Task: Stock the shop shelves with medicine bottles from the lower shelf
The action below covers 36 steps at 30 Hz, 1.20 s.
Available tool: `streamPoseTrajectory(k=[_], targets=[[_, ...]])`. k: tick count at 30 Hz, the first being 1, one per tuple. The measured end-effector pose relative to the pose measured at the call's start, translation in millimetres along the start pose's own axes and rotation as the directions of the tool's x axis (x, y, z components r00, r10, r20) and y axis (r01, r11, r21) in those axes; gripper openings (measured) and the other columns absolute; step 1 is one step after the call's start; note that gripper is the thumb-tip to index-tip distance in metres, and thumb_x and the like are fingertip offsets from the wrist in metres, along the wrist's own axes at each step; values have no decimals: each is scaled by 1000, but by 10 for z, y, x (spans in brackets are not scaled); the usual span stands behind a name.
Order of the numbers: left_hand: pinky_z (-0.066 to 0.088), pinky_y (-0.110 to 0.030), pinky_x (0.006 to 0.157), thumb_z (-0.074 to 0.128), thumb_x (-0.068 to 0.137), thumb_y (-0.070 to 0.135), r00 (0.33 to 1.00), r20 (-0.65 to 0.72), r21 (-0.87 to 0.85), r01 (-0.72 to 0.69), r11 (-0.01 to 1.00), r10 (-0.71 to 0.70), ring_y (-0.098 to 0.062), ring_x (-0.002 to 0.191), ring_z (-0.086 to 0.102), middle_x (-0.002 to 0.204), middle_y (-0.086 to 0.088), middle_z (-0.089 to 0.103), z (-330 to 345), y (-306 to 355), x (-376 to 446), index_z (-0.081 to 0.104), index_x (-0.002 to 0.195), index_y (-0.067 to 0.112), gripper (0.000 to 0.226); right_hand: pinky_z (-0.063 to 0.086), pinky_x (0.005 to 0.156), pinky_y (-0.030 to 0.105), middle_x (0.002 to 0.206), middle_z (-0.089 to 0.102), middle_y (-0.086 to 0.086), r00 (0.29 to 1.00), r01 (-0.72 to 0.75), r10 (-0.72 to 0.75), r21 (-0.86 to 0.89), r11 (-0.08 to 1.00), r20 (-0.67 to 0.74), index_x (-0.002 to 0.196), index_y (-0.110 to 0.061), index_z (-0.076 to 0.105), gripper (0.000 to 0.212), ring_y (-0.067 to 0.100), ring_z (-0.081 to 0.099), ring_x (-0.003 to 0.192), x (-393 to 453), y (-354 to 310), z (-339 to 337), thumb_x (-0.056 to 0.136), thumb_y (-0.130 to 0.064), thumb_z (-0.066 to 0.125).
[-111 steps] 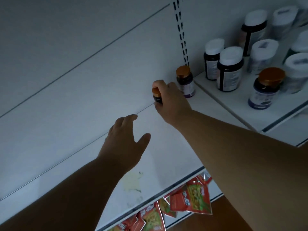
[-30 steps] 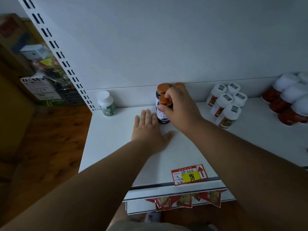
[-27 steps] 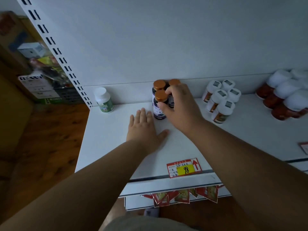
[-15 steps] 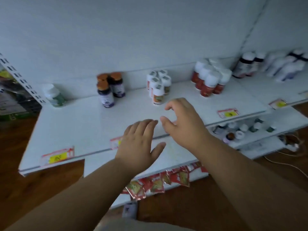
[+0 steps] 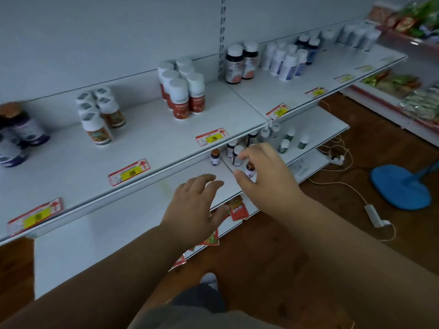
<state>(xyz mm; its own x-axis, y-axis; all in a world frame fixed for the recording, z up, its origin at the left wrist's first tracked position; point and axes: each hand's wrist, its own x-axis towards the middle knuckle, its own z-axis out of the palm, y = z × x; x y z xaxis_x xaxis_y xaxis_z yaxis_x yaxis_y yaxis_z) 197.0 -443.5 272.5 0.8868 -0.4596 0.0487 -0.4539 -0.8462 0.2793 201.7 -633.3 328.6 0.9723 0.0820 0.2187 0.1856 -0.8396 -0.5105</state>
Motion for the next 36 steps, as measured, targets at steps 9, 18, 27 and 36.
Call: streamPoseTrajectory(k=[9, 18, 27, 36], targets=[[34, -44, 111, 55, 93, 50, 993, 81, -76, 95, 993, -88, -27, 136, 41, 150, -4, 43, 837, -50, 1016, 33, 150, 23, 67, 46, 92, 37, 125, 51, 4, 982, -67, 65, 2, 998, 180, 125, -17, 54, 36, 22, 51, 113, 499, 1036, 438, 92, -30, 63], [31, -43, 116, 57, 93, 48, 923, 101, -2, 374, 927, -372, -24, 143, 33, 157, 1, 32, 2386, -707, 1891, 26, 152, 28, 69, 41, 93, 32, 130, 50, 12, 978, -63, 42, 93, 994, 206, 133, -16, 49, 45, 28, 52, 116, 1312, 2489, 2236, 92, -27, 65], [32, -36, 113, 66, 87, 45, 940, -30, 46, 340, 939, -339, -18, 140, 35, 152, 1, 36, 3372, -1731, 2520, 27, 151, 23, 78, 37, 83, 26, 124, 50, 12, 999, -1, -6, 139, 990, 47, 138, -19, 44, 60, 23, 54, 103, 1849, 3327, 3677, 87, -34, 72], [39, -45, 112, 66, 88, 45, 937, -90, 43, 344, 938, -339, -19, 139, 37, 153, 0, 37, 3713, -2249, 2905, 26, 152, 24, 78, 37, 107, 38, 152, 26, 17, 997, 72, -74, 229, 971, 0, 153, -38, 20, 80, 37, 40, 134, 2649, 3299, 4491, 90, -38, 69]])
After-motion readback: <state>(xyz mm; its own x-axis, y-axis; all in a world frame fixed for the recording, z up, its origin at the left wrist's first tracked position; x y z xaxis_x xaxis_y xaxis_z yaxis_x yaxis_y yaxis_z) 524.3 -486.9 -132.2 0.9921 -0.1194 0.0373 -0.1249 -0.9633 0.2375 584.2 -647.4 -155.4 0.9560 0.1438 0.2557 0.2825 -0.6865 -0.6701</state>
